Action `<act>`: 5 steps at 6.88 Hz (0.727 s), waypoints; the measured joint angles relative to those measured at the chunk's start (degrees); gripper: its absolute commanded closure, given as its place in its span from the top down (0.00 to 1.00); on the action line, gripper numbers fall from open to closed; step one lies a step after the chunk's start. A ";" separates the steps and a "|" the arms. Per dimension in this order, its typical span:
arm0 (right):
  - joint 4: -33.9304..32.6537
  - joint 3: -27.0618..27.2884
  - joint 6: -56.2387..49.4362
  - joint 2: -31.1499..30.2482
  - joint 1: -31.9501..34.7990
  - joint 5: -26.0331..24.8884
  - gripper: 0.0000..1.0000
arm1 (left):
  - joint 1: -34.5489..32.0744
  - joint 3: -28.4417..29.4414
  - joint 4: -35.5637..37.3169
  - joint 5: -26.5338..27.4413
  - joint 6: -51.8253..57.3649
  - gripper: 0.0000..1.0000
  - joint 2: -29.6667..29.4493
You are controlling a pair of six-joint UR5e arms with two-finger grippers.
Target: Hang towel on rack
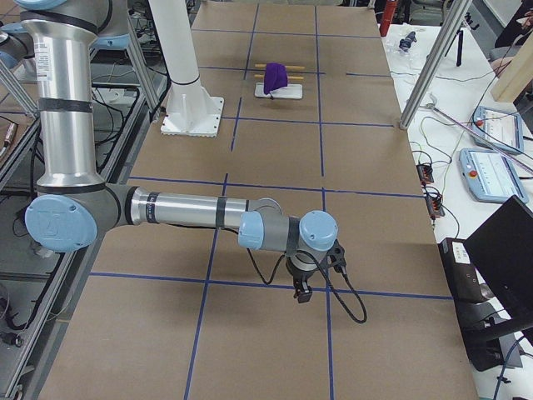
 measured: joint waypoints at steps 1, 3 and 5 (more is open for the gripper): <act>0.06 0.03 -0.32 -0.08 -0.02 -0.27 1.00 | 0.00 -0.01 0.01 0.00 0.00 1.00 0.02; 0.13 0.06 -0.61 -0.20 -0.04 -0.47 1.00 | -0.01 -0.27 -0.44 0.00 0.06 1.00 0.04; 0.14 0.26 -0.70 -0.34 -0.10 -0.38 1.00 | -0.01 -0.03 -2.77 0.01 0.05 1.00 0.04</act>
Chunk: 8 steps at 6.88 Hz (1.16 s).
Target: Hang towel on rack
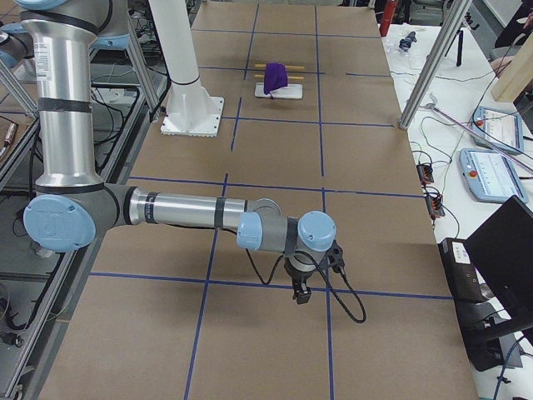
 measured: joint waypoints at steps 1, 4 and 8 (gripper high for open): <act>0.00 0.08 0.03 -0.01 -0.05 0.03 1.00 | -0.03 0.01 -1.14 0.02 -0.10 1.00 0.08; 0.72 0.25 0.15 0.02 -0.15 0.10 1.00 | -0.06 1.18 -6.54 0.01 -0.20 1.00 -1.05; 3.62 0.02 0.91 -0.13 -0.40 0.18 1.00 | -0.04 1.01 -7.57 0.52 -0.05 1.00 -1.82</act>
